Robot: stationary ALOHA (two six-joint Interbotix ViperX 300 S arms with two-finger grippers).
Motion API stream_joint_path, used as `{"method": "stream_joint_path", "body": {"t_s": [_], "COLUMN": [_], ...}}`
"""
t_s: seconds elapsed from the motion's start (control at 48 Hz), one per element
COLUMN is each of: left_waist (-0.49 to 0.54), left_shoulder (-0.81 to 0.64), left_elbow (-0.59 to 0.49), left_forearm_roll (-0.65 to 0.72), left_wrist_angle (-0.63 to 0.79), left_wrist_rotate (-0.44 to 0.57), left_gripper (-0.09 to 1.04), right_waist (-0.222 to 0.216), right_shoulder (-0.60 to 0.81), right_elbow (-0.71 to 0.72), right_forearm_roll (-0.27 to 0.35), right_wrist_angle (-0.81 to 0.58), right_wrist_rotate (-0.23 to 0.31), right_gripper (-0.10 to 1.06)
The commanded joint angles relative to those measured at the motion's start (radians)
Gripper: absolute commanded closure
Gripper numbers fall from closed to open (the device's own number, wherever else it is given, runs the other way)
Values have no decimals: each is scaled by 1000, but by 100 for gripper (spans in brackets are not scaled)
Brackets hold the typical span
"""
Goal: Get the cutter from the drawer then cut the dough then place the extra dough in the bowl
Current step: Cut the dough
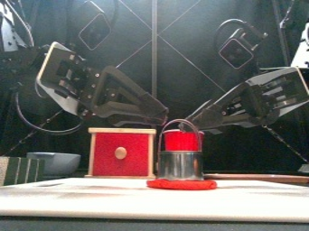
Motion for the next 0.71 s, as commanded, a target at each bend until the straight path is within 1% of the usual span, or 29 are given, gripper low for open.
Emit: {"method": "stream_joint_path", "body": {"t_s": [0.021, 0.292, 0.438, 0.583, 0.625, 0.708], "left_waist": [5, 5, 5, 11, 11, 12], "left_shoulder": [-9, 20, 26, 26, 28, 26], "left_elbow": [-20, -51, -52, -54, -52, -54], "left_forearm_roll": [-35, -44, -58, -81, -83, -87], "left_wrist_angle": [-9, -5, 20, 46, 46, 48], "left_wrist_rotate": [29, 28, 26, 26, 26, 26], "left_gripper": [16, 16, 17, 17, 17, 17], "right_waist": [2, 0, 2, 2, 2, 0], "right_shoulder": [-14, -6, -12, -17, -20, -29], "right_elbow": [-9, 2, 5, 0, 0, 0], "right_forearm_roll": [0, -9, -14, 8, 18, 58], "right_wrist_angle": [-12, -11, -11, -9, -11, -11], "right_wrist_rotate": [0, 3, 5, 17, 11, 17], "right_gripper": [15, 15, 15, 15, 15, 15]}}
